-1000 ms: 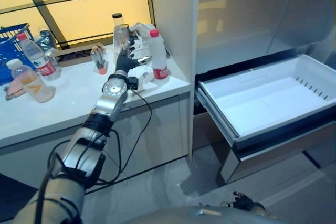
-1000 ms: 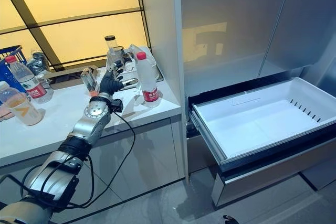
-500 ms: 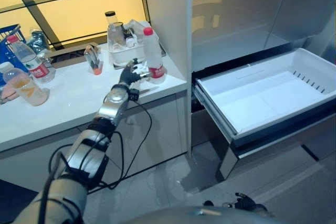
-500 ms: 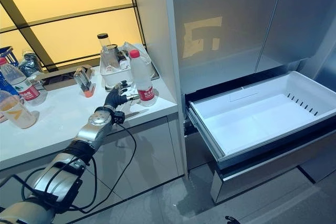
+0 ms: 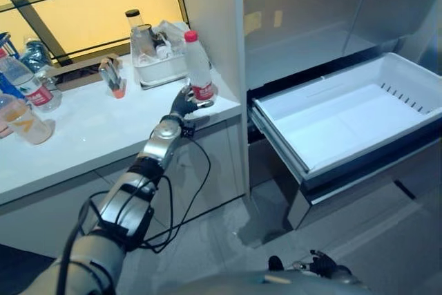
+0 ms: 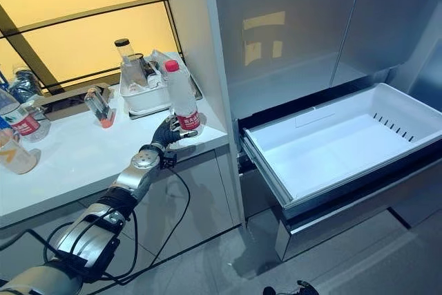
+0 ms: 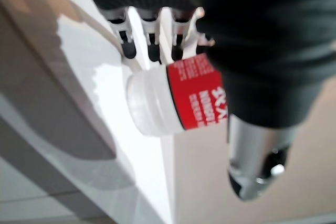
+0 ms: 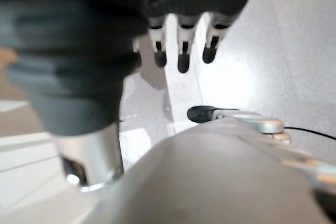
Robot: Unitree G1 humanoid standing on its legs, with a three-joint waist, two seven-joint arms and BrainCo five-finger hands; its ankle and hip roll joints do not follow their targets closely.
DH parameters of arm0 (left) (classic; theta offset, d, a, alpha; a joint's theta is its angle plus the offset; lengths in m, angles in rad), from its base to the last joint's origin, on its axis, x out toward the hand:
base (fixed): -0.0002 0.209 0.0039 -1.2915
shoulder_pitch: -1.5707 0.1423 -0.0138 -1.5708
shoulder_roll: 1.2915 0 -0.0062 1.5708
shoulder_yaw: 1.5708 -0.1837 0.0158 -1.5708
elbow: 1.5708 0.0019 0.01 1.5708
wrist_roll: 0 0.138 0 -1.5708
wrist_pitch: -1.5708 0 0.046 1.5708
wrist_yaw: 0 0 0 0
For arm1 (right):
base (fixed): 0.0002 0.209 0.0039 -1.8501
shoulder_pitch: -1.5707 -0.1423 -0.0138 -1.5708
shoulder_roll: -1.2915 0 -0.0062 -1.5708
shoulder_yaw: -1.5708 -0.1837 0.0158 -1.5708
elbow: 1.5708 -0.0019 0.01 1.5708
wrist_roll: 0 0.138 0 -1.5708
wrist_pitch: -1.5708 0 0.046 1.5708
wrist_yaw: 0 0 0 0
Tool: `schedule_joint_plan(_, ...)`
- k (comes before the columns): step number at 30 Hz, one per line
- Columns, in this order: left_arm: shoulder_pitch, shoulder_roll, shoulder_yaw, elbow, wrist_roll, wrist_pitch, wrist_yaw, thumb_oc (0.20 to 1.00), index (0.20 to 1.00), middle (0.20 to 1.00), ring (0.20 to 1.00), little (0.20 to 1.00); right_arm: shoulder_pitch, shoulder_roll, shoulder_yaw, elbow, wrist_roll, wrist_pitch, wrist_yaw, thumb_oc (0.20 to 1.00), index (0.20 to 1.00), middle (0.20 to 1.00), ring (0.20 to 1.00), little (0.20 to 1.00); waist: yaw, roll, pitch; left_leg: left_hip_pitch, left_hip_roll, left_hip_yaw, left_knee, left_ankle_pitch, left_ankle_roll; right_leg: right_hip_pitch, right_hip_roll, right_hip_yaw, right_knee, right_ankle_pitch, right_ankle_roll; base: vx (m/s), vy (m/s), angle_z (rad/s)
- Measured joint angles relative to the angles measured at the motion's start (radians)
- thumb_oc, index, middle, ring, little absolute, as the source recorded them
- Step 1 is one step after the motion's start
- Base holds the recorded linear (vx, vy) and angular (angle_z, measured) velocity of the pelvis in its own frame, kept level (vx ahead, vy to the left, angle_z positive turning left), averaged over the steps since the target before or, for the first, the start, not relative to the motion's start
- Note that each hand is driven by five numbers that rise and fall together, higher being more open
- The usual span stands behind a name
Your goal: Take the drinks into the refrigerator
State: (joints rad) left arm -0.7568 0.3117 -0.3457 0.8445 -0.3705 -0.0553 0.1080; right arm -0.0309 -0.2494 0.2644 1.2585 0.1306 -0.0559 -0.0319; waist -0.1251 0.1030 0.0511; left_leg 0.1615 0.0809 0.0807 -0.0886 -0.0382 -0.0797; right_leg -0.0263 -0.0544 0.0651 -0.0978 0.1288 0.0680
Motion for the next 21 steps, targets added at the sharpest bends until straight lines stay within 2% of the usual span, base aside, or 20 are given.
schedule_joint_plan(5, -0.036, -0.031, -0.024, 0.0, -0.017, 0.0, 0.008, 1.0, 1.0, 1.0, 1.0, 1.0, 0.008, -0.007, -0.008, 0.003, 0.004, -0.003, -0.001, 1.0, 1.0, 1.0, 1.0, 1.0, -0.006, 0.001, 0.011, -0.001, -0.003, 0.004, 0.0, -0.001, 0.0, -0.005, 0.001, 0.006, 0.0, 0.001, 0.004, 0.0, 0.001, -0.03)
schedule_joint_plan(6, -0.043, -0.038, -0.027, -0.002, -0.019, 0.0, -0.001, 1.0, 1.0, 1.0, 1.0, 1.0, 0.027, -0.01, -0.037, -0.018, 0.013, -0.024, 0.011, 1.0, 1.0, 1.0, 1.0, 1.0, -0.025, 0.003, 0.013, -0.002, -0.005, 0.005, 0.0, -0.003, 0.001, -0.006, 0.0, 0.006, 0.0, -0.002, 0.007, -0.02, -0.004, -0.03)
schedule_joint_plan(10, -0.098, -0.047, -0.026, 0.0, -0.039, -0.003, 0.002, 1.0, 1.0, 1.0, 1.0, 1.0, 0.035, -0.011, -0.037, -0.023, 0.03, -0.025, 0.0, 1.0, 1.0, 1.0, 1.0, 1.0, -0.038, -0.003, 0.025, -0.009, -0.007, 0.018, 0.0, -0.004, 0.001, -0.018, 0.0, 0.016, 0.001, 0.001, 0.009, 0.0, 0.0, -0.08)
schedule_joint_plan(11, -0.111, -0.078, -0.025, 0.001, -0.042, -0.003, 0.009, 1.0, 1.0, 1.0, 1.0, 1.0, 0.043, -0.01, -0.038, -0.023, 0.03, -0.026, -0.001, 1.0, 1.0, 1.0, 1.0, 1.0, -0.057, -0.002, 0.03, -0.009, -0.008, 0.022, 0.0, -0.004, 0.001, -0.021, 0.0, 0.02, 0.001, 0.001, 0.009, 0.0, 0.01, -0.06)
schedule_joint_plan(13, -0.125, -0.105, -0.008, 0.014, -0.065, -0.012, 0.039, 1.0, 1.0, 1.0, 1.0, 1.0, 0.042, -0.014, -0.039, -0.026, 0.031, -0.026, -0.005, 1.0, 1.0, 1.0, 1.0, 1.0, -0.051, 0.003, 0.034, -0.012, -0.009, 0.025, 0.0, -0.005, 0.003, -0.024, -0.001, 0.024, 0.001, 0.001, 0.01, -0.01, 0.008, -0.05)
schedule_joint_plan(14, -0.123, -0.098, -0.009, 0.014, -0.077, -0.018, 0.039, 0.2, 0.2, 0.2, 0.2, 0.2, 0.04, -0.016, -0.039, -0.026, 0.031, -0.026, -0.008, 1.0, 1.0, 1.0, 1.0, 1.0, -0.049, 0.006, 0.036, -0.012, -0.01, 0.025, 0.0, -0.005, 0.003, -0.024, -0.001, 0.024, 0.002, 0.002, 0.011, 0.0, 0.0, 0.0)
schedule_joint_plan(21, -0.119, -0.132, 0.025, 0.014, -0.168, -0.055, 0.088, 0.2, 0.2, 0.2, 0.2, 0.2, 0.032, -0.007, -0.04, -0.01, 0.039, -0.027, -0.022, 1.0, 1.0, 1.0, 1.0, 1.0, -0.053, 0.0, 0.043, -0.02, -0.017, 0.032, 0.0, -0.007, 0.006, -0.037, -0.005, 0.033, 0.003, 0.004, 0.014, -0.01, 0.003, -0.01)
